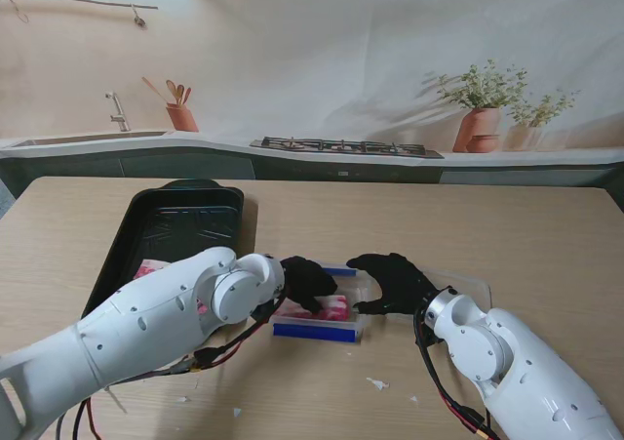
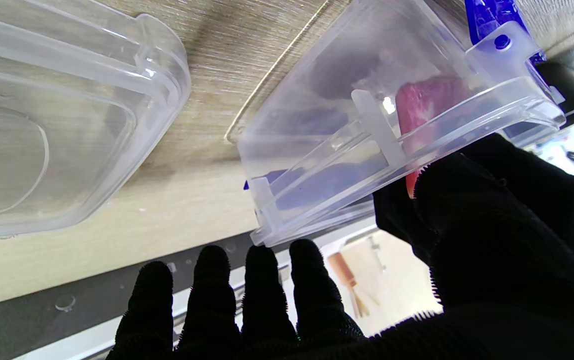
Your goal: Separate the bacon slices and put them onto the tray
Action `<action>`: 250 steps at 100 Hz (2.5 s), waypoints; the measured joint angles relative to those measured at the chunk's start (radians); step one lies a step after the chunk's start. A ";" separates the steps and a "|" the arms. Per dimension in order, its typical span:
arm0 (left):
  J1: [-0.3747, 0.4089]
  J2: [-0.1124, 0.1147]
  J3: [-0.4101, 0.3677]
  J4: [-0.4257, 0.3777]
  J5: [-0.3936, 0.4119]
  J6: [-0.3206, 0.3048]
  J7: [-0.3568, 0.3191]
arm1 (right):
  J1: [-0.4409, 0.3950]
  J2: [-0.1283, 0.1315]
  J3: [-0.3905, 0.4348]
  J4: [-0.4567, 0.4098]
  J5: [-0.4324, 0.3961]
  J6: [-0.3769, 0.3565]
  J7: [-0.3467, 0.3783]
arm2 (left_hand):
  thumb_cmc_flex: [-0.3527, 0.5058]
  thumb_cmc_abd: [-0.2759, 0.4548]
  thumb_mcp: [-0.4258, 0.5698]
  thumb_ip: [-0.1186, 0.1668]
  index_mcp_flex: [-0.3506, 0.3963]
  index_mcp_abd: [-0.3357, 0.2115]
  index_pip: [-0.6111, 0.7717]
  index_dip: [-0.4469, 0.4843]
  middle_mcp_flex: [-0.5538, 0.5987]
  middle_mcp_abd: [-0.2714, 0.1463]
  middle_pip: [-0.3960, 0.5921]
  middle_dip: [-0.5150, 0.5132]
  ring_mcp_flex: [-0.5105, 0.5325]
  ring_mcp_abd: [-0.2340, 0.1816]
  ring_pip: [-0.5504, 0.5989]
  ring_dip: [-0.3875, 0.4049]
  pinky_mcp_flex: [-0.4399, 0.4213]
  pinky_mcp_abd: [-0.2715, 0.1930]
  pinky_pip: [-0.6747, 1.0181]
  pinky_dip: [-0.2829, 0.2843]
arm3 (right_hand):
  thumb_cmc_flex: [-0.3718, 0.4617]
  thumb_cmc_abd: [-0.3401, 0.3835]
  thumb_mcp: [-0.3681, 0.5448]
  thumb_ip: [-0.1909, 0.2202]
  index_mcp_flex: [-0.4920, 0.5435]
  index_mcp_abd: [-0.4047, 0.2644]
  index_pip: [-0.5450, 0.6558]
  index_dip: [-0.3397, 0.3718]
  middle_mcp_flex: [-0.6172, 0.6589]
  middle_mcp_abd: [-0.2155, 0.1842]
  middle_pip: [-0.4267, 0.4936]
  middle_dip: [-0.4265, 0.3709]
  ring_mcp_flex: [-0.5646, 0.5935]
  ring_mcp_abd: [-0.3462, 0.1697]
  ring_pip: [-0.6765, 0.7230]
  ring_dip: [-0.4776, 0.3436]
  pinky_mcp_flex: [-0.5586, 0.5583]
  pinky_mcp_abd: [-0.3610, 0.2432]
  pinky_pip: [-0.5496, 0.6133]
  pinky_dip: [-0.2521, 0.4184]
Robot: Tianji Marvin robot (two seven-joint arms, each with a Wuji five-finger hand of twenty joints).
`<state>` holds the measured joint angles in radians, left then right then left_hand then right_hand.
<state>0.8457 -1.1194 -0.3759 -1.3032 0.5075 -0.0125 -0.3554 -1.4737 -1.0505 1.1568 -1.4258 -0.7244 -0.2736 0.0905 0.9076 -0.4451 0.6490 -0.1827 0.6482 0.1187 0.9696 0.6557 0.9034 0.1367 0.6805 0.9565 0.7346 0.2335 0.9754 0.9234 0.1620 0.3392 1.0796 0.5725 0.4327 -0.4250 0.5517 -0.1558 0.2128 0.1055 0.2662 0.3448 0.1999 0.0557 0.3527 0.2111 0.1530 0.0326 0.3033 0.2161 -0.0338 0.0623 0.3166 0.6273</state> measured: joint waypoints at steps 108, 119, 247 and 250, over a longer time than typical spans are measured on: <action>0.121 0.051 -0.218 -0.161 0.150 -0.093 0.010 | 0.000 0.000 0.000 0.000 0.000 0.000 -0.002 | -0.001 -0.005 0.027 -0.041 0.000 0.000 0.005 0.061 0.016 0.002 -0.002 0.090 0.046 0.000 0.023 0.094 0.021 0.000 0.000 -0.001 | 0.000 0.000 0.000 0.000 0.000 0.000 0.000 0.000 0.000 0.000 0.000 0.000 0.000 0.000 0.000 0.001 0.000 0.000 0.000 0.000; 0.139 0.056 -0.251 -0.187 0.166 -0.101 0.007 | 0.000 0.000 0.000 0.000 0.000 0.000 -0.001 | -0.001 -0.005 0.027 -0.043 0.000 0.000 0.005 0.070 0.016 0.002 -0.002 0.092 0.046 0.000 0.023 0.096 0.023 0.000 -0.001 -0.001 | 0.000 0.000 0.000 0.000 0.000 0.000 0.000 0.000 0.000 0.000 0.000 0.000 0.000 0.000 0.000 0.001 0.000 0.000 0.000 0.000; 0.208 0.147 -0.756 -0.091 0.616 -0.467 -0.160 | 0.010 0.001 -0.020 -0.001 -0.006 0.013 0.005 | -0.001 0.024 -0.037 -0.048 -0.047 -0.079 0.009 0.110 0.001 -0.041 -0.049 0.141 -0.002 -0.079 -0.037 0.107 -0.005 -0.102 -0.040 -0.040 | 0.000 0.000 0.000 0.000 0.000 0.000 -0.011 0.000 0.000 0.000 0.000 0.000 0.000 0.000 0.000 0.002 0.000 0.000 0.000 0.000; 0.204 0.148 -0.756 -0.076 0.628 -0.468 -0.143 | 0.009 0.001 -0.020 -0.001 -0.008 0.015 0.005 | -0.001 0.024 -0.038 -0.048 -0.047 -0.080 0.009 0.110 0.001 -0.041 -0.050 0.141 -0.002 -0.079 -0.037 0.107 -0.005 -0.103 -0.040 -0.040 | 0.000 0.000 0.000 0.000 -0.001 -0.002 -0.012 0.000 0.000 0.000 0.000 0.000 0.000 0.000 0.000 0.002 0.000 0.000 0.000 0.000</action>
<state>1.0500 -0.9712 -1.1324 -1.3797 1.1350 -0.4801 -0.4979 -1.4642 -1.0493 1.1366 -1.4268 -0.7321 -0.2587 0.0953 0.9065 -0.4207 0.6114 -0.2306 0.6017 0.0382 0.9785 0.7655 0.9040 0.0953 0.6308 1.0970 0.7324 0.1548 0.9384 1.0303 0.1573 0.2360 1.0399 0.5324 0.4327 -0.4250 0.5517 -0.1558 0.2119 0.1031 0.2547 0.3448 0.1999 0.0557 0.3527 0.2111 0.1530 0.0326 0.3034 0.2177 -0.0336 0.0624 0.3166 0.6273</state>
